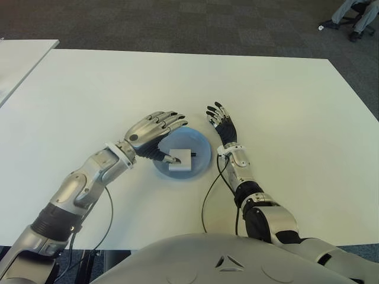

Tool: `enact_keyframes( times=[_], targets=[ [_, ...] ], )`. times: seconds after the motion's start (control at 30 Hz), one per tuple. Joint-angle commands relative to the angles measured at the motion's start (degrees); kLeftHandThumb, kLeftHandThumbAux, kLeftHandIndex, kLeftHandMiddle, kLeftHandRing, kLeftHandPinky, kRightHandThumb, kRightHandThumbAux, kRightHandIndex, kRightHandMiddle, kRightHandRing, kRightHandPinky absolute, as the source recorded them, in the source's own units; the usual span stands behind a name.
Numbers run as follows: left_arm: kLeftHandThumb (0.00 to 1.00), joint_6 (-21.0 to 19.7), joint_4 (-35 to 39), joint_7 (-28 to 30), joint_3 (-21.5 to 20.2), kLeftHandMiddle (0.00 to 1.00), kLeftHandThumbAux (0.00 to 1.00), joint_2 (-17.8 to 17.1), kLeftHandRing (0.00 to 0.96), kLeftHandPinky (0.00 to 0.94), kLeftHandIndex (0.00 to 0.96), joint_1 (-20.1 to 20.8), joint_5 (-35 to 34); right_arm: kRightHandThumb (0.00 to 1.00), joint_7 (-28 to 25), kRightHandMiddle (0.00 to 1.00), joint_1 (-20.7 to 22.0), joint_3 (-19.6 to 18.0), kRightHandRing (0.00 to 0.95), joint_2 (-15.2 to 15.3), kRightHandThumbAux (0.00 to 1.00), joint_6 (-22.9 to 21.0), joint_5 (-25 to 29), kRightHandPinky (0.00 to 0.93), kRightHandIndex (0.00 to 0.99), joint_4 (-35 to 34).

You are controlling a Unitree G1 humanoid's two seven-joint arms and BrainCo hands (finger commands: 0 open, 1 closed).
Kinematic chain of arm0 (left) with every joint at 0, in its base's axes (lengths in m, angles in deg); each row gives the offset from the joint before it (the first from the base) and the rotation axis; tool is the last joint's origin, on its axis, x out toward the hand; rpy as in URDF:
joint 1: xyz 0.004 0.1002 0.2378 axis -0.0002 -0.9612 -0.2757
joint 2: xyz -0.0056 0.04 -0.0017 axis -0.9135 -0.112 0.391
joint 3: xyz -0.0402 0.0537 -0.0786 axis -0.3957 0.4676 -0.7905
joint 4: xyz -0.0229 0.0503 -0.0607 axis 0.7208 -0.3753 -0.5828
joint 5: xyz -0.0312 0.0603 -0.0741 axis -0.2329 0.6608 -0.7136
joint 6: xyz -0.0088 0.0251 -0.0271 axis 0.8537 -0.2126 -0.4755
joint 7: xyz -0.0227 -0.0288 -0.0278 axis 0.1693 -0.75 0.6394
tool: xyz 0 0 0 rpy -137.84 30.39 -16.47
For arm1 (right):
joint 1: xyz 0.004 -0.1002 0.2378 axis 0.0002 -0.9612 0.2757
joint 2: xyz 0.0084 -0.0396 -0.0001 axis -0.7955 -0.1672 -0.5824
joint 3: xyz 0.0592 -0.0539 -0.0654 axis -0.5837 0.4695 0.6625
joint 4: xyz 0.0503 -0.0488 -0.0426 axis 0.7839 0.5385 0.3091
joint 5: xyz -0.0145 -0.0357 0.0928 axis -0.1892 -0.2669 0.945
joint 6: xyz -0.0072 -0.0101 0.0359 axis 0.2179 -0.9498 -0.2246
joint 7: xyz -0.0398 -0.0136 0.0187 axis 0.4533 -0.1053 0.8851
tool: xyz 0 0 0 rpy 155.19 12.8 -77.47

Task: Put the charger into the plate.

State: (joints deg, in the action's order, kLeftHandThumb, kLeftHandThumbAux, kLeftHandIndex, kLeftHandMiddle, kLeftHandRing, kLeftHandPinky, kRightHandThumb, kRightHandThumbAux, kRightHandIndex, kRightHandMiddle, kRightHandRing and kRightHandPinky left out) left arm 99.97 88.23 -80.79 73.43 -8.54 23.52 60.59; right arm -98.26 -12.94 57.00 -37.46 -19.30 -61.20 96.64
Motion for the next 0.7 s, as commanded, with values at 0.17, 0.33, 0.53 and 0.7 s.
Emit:
enact_keyframes(
  times=[0.17, 0.33, 0.53, 0.7],
  targets=[
    [0.108, -2.02, -1.81, -1.41, -3.32, 0.075, 0.408, 4.42, 0.010, 0.000, 0.119, -1.33, -5.25, 0.061, 0.07, 0.221, -2.05, -0.25, 0.183, -0.24, 0.727, -2.23, 0.34, 0.140, 0.083, 1.54],
    [0.096, -3.89, -2.80, -2.94, -5.88, 0.088, 0.469, 10.68, 0.041, 0.049, 0.105, -2.61, -13.61, 0.057, 0.27, 0.220, -2.05, -0.30, 0.184, -0.13, 0.722, -2.55, 0.34, 0.148, 0.086, 1.42],
    [0.064, -8.06, -6.28, -0.80, -10.96, 0.084, 0.550, 19.32, 0.058, 0.047, 0.081, -2.26, -31.91, 0.045, 0.41, 0.216, -2.23, -0.34, 0.182, -0.06, 0.719, -2.81, 0.37, 0.148, 0.091, 1.14],
    [0.018, -7.37, -9.15, -3.37, -14.60, 0.055, 0.685, 25.63, 0.032, 0.023, 0.052, -2.10, -41.31, 0.034, 0.38, 0.214, -2.43, -0.39, 0.178, 0.09, 0.718, -3.08, 0.43, 0.139, 0.092, 0.85]
  ],
)
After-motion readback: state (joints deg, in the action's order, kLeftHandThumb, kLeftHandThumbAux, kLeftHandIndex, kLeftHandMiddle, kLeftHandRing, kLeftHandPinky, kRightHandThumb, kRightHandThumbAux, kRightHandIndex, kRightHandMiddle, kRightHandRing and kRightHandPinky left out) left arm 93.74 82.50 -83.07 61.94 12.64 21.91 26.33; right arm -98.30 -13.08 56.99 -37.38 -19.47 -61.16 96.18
